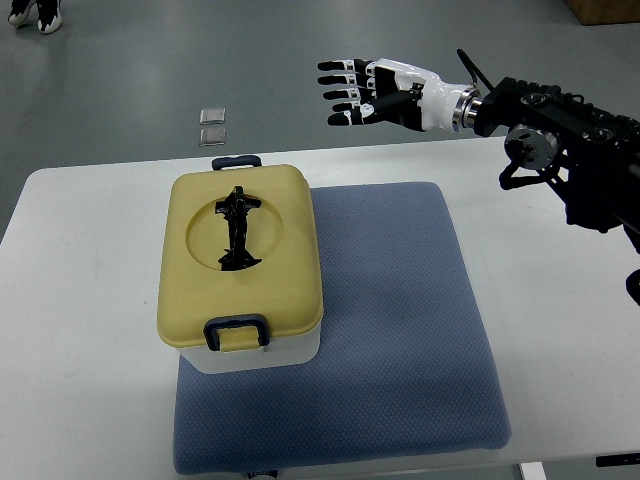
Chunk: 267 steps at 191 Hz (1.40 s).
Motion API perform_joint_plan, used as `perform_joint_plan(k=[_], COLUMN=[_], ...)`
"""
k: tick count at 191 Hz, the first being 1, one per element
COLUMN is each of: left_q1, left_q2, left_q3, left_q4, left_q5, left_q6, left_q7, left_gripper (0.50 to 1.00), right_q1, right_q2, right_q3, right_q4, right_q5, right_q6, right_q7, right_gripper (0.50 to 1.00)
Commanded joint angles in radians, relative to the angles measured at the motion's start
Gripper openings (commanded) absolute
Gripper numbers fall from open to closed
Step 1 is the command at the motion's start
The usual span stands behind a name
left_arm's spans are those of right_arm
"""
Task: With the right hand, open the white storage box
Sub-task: 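Move the right hand over the yellow lid toward its black top handle, then lower the right hand onto the lid and position fingers around the handle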
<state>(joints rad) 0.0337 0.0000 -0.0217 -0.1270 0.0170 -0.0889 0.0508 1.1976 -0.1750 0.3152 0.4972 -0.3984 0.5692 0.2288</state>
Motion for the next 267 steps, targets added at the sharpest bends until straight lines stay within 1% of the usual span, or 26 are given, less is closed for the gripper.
perform_joint_plan(k=[1, 19, 34, 42, 56, 69, 105, 138, 172, 187, 223, 267], left_q1=[0.000, 0.000, 0.000, 0.000, 0.000, 0.000, 0.000, 0.000, 0.000, 0.000, 0.000, 0.000], left_q2=[0.000, 0.000, 0.000, 0.000, 0.000, 0.000, 0.000, 0.000, 0.000, 0.000, 0.000, 0.000], left_q3=[0.000, 0.000, 0.000, 0.000, 0.000, 0.000, 0.000, 0.000, 0.000, 0.000, 0.000, 0.000], left_q4=[0.000, 0.000, 0.000, 0.000, 0.000, 0.000, 0.000, 0.000, 0.000, 0.000, 0.000, 0.000], left_q5=[0.000, 0.000, 0.000, 0.000, 0.000, 0.000, 0.000, 0.000, 0.000, 0.000, 0.000, 0.000], left_q6=[0.000, 0.000, 0.000, 0.000, 0.000, 0.000, 0.000, 0.000, 0.000, 0.000, 0.000, 0.000], left_q7=[0.000, 0.000, 0.000, 0.000, 0.000, 0.000, 0.000, 0.000, 0.001, 0.000, 0.000, 0.000], left_gripper=[1.000, 1.000, 1.000, 1.000, 1.000, 1.000, 1.000, 1.000, 1.000, 1.000, 1.000, 1.000], right_q1=[0.019, 0.030, 0.045, 0.056, 0.074, 0.083, 0.134, 0.192, 0.243, 0.266, 0.280, 0.280], right_q2=[-0.014, -0.058, -0.066, -0.067, -0.070, -0.077, -0.072, -0.057, -0.004, 0.026, 0.063, 0.071], right_q3=[0.001, 0.001, 0.002, 0.001, -0.001, -0.001, -0.002, -0.004, -0.011, -0.013, -0.042, -0.082], right_q4=[0.046, 0.132, 0.178, 0.210, 0.244, 0.267, 0.304, 0.340, 0.373, 0.383, 0.411, 0.445], right_q5=[-0.109, -0.237, -0.332, -0.396, -0.482, -0.543, -0.683, -0.810, -0.913, -0.951, -1.079, -1.208], right_q6=[-0.005, -0.008, -0.011, -0.012, -0.012, -0.012, -0.020, -0.017, -0.019, -0.019, -0.019, -0.025], right_q7=[0.049, 0.075, 0.093, 0.115, 0.139, 0.149, 0.152, 0.181, 0.185, 0.201, 0.238, 0.267], right_gripper=[0.926, 0.926, 0.926, 0.926, 0.924, 0.924, 0.924, 0.924, 0.924, 0.924, 0.924, 0.924])
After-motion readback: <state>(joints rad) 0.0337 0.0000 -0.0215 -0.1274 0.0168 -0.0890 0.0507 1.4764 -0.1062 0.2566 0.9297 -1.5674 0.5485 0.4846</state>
